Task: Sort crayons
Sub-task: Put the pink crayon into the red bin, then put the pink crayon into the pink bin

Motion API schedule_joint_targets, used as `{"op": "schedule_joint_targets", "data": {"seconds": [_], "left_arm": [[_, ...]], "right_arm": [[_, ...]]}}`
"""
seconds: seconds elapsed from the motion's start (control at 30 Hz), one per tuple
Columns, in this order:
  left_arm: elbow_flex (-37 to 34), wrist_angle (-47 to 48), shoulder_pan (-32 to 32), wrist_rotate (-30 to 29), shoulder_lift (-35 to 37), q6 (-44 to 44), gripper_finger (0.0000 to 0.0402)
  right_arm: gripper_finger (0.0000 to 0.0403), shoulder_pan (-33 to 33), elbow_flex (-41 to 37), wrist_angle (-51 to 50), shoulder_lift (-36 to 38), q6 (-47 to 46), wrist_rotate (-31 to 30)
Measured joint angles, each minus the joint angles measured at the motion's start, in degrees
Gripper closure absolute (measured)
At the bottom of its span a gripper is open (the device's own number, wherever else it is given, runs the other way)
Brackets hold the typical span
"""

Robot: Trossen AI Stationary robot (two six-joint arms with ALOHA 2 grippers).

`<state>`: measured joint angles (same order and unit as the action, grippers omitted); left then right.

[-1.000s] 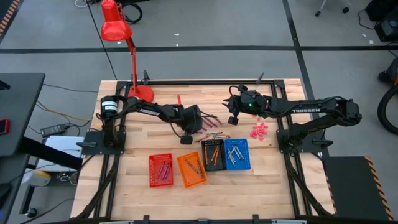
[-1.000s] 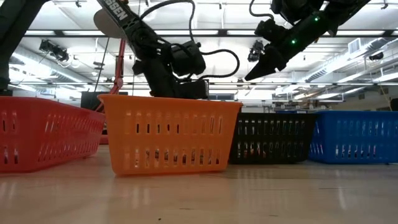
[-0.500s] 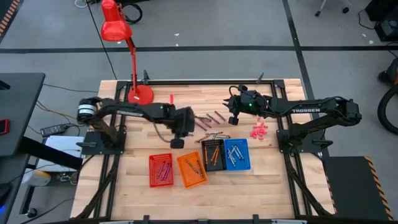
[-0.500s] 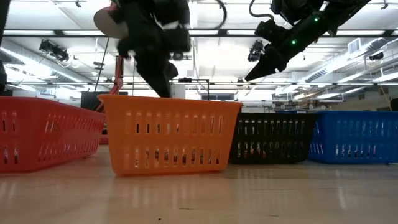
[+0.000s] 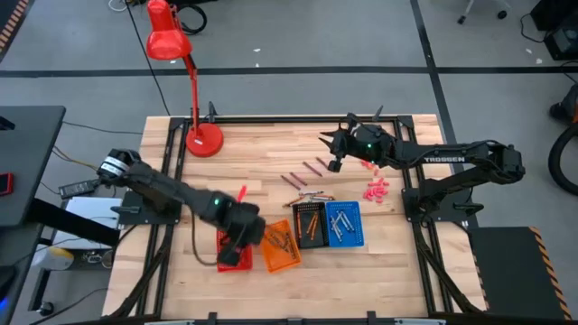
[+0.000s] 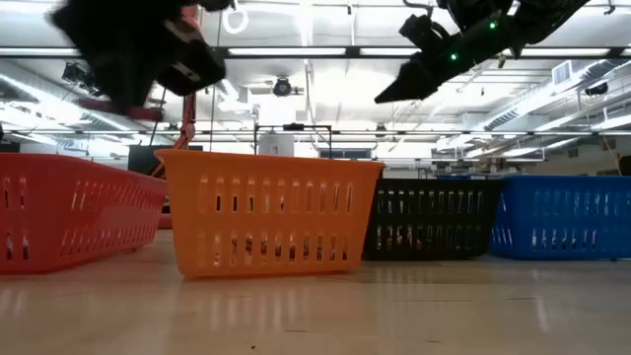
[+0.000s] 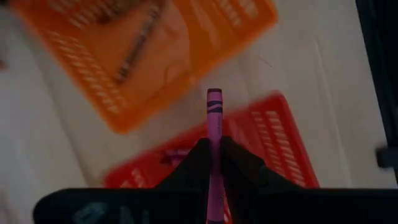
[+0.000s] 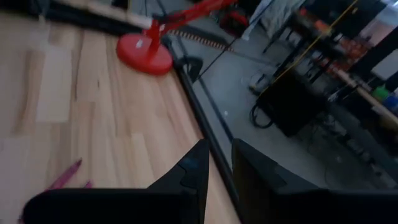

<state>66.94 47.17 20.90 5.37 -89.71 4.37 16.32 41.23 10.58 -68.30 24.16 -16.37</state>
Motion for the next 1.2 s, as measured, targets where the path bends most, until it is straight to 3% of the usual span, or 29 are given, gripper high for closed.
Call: {"op": "schedule_joint_targets", "data": {"seconds": [0.27,0.53,0.7,0.97,1.2], "left_arm": [[0.02,2.92,8.99,-8.36,-3.01,-3.96,0.0363],[0.06,9.47,12.36,-11.32,-8.86,-14.16,0.0363],[0.07,10.22,12.53,-11.86,-11.77,-18.53,0.0339],[2.93,11.87,11.98,-19.84,-11.17,-18.76,0.0256],[8.49,10.90,8.51,-26.98,-10.99,-18.31,0.0252]], "right_arm": [[0.0328,0.00,0.00,9.72,-0.01,0.81,4.47],[0.0328,0.00,0.00,14.21,-0.01,6.78,10.67],[0.0328,0.66,0.00,14.41,-0.01,8.29,10.61],[0.0328,2.31,0.00,12.10,-0.01,8.11,10.48],[0.0328,3.67,0.00,5.41,-0.01,7.64,11.04]]}}
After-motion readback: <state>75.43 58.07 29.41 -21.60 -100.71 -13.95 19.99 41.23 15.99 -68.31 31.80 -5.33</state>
